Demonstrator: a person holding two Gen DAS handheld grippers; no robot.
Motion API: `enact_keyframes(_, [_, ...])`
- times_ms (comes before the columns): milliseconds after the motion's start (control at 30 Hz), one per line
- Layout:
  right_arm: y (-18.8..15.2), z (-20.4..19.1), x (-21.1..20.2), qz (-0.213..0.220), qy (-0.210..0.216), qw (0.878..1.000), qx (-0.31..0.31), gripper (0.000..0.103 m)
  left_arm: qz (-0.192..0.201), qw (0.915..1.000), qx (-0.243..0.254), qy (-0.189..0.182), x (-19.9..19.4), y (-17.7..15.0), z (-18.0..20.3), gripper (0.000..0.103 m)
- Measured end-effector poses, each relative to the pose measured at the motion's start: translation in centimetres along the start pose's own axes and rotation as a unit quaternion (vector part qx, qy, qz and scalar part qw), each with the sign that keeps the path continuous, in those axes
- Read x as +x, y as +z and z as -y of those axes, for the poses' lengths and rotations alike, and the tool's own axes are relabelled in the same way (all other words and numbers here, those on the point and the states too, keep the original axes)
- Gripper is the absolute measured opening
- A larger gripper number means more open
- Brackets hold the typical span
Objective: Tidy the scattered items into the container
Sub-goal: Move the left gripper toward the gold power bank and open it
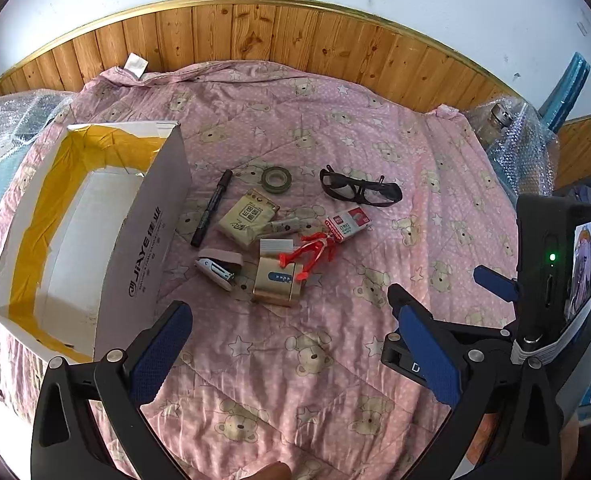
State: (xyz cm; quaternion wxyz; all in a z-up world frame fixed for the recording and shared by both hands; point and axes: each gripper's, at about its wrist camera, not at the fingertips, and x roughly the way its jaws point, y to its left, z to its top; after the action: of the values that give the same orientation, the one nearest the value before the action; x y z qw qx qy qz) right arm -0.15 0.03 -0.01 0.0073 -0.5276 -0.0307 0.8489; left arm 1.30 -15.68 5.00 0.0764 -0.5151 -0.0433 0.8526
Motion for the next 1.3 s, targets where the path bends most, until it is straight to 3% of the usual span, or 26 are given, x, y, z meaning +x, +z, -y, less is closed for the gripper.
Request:
enact_keyframes(433, [1.6, 0.4, 1.1, 0.018, 0.006, 1.0, -0.019, 0.099, 0.011, 0.9999, 0.006, 0.006, 1.4, 2.6, 0.3, 0.101])
enact_keyframes(500, [1.6, 0.1, 0.8, 0.037, 0.028, 0.999, -0.026, 0.099, 0.012, 0.9999, 0.007, 0.007, 1.6, 2.9, 0.3, 0.098])
enact_keyframes(600, [1.5, -0.2, 0.9, 0.042, 0.04, 0.998, -0.03, 0.099, 0.01, 0.9999, 0.008, 0.007, 1.8, 3.1, 0.3, 0.086])
enact_keyframes(667, [1.4, -0.2, 1.2, 0.036, 0.034, 0.998, -0.031, 0.099, 0.004, 0.9999, 0.008, 0.009, 2.0, 3.0, 0.4, 0.07])
enact_keyframes(800, [0.9, -0.2, 1.6, 0.022, 0.02, 0.999, -0.029, 0.097, -0.012, 0.9999, 0.011, -0.003, 2.6, 2.7, 0.5, 0.048])
enact_keyframes(833, [0.7, -0.2, 1.7, 0.019, 0.018, 0.999, -0.028, 0.085, -0.017, 0.9998, 0.012, -0.006, 2.8, 2.6, 0.5, 0.039])
enact_keyframes(867, [0.5, -0.3, 2.0, 0.013, 0.02, 0.999, -0.027, 0.058, -0.021, 0.9996, 0.013, -0.01, 2.9, 2.5, 0.5, 0.03])
enact_keyframes(933, [0.3, -0.2, 2.7, -0.009, 0.032, 0.999, -0.018, 0.025, -0.029, 0.9994, 0.014, -0.015, 3.2, 2.3, 0.5, 0.02])
enact_keyframes(967, [0.1, -0.2, 3.0, -0.016, 0.044, 0.999, -0.012, 0.017, -0.033, 0.9992, 0.015, -0.018, 3.4, 2.2, 0.6, 0.015])
enact_keyframes(1067, [-0.3, -0.3, 3.4, -0.026, 0.069, 0.997, -0.008, 0.005, -0.039, 0.9989, 0.012, -0.024, 3.7, 2.1, 0.3, 0.008])
enact_keyframes(1167, [-0.2, -0.8, 3.2, -0.025, 0.08, 0.996, -0.01, 0.002, -0.045, 0.9985, 0.004, -0.03, 4.0, 2.1, -0.1, 0.002])
enact_keyframes(1300, [0.2, -1.5, 3.1, -0.028, 0.086, 0.996, -0.012, 0.002, -0.05, 0.9982, 0.001, -0.033, 4.3, 2.2, -0.3, 0.001])
